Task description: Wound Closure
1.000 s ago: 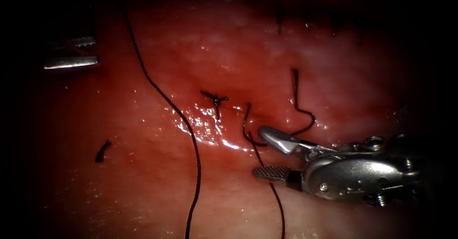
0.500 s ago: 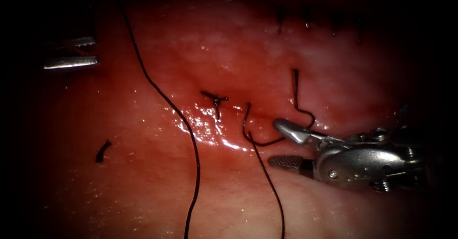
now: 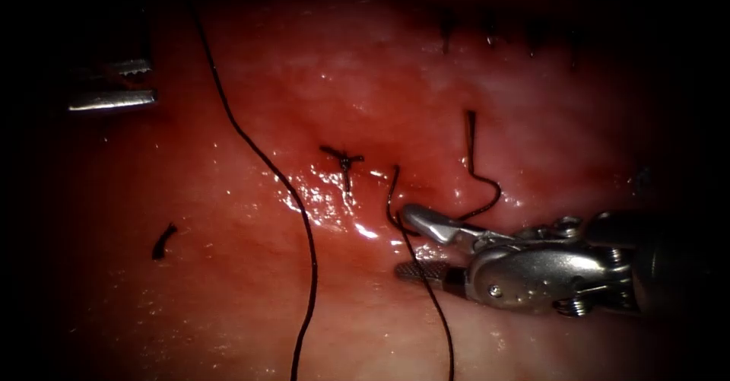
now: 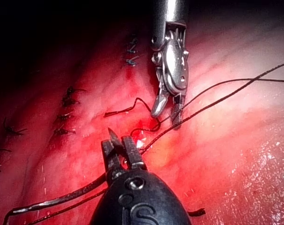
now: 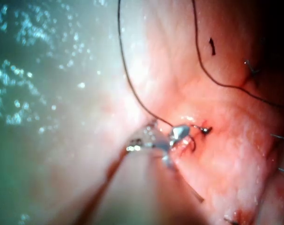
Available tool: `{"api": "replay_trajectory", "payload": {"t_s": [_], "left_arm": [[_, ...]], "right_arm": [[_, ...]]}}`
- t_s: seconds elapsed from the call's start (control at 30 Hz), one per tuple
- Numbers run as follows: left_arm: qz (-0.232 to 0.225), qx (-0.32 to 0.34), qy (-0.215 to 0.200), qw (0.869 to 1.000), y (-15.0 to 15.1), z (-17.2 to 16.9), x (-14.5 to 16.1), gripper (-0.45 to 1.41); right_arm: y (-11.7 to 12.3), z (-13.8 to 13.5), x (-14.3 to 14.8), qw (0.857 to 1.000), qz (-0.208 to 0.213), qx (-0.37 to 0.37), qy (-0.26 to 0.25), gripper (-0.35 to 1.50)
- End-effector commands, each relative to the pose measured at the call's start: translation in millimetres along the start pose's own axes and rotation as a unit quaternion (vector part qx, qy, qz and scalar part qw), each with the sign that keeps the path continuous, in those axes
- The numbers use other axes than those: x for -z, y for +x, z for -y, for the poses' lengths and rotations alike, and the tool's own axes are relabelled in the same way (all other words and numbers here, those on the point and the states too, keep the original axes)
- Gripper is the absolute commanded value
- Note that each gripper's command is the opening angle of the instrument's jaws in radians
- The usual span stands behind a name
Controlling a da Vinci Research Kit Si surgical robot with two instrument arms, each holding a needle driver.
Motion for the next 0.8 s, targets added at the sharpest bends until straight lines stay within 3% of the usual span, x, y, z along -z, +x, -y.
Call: {"api": "replay_trajectory", "payload": {"t_s": [0.03,0.13,0.2,0.27,0.3,0.33,0.53,0.8], "left_arm": [[-0.001,0.0,0.0,1.0,-0.2,-0.2,-0.8,-0.45],[-0.001,0.0,0.0,1.0,-0.2,-0.2,-0.8,-0.45],[-0.001,0.0,0.0,1.0,-0.2,-0.2,-0.8,-0.45],[-0.001,0.0,0.0,1.0,-0.2,-0.2,-0.8,-0.45],[-0.001,0.0,0.0,1.0,-0.2,-0.2,-0.8,-0.45],[-0.001,0.0,0.0,1.0,-0.2,-0.2,-0.7,-0.45],[0.001,0.0,-0.001,1.0,-0.2,-0.2,-0.7,-0.45],[0.001,0.0,-0.001,1.0,-0.2,-0.2,-0.7,-0.45]], "right_arm": [[0.6,0.1,-0.8,1.0,-0.002,-0.002,-0.002,1.18],[1.2,-0.2,-0.9,1.0,-0.003,-0.005,-0.003,1.13],[1.3,-0.1,-1.0,1.0,-0.004,-0.004,-0.005,0.89],[1.3,0.2,-1.1,1.0,0.0,-0.002,0.004,0.52],[1.1,0.4,-1.1,1.0,0.004,-0.001,0.013,0.17],[1.0,0.6,-1.0,1.0,0.007,0.0,0.021,-0.3],[1.8,2.0,0.1,0.999,0.021,-0.014,0.028,-0.35],[8.3,3.3,1.5,0.998,0.007,-0.017,0.056,-0.35]]}}
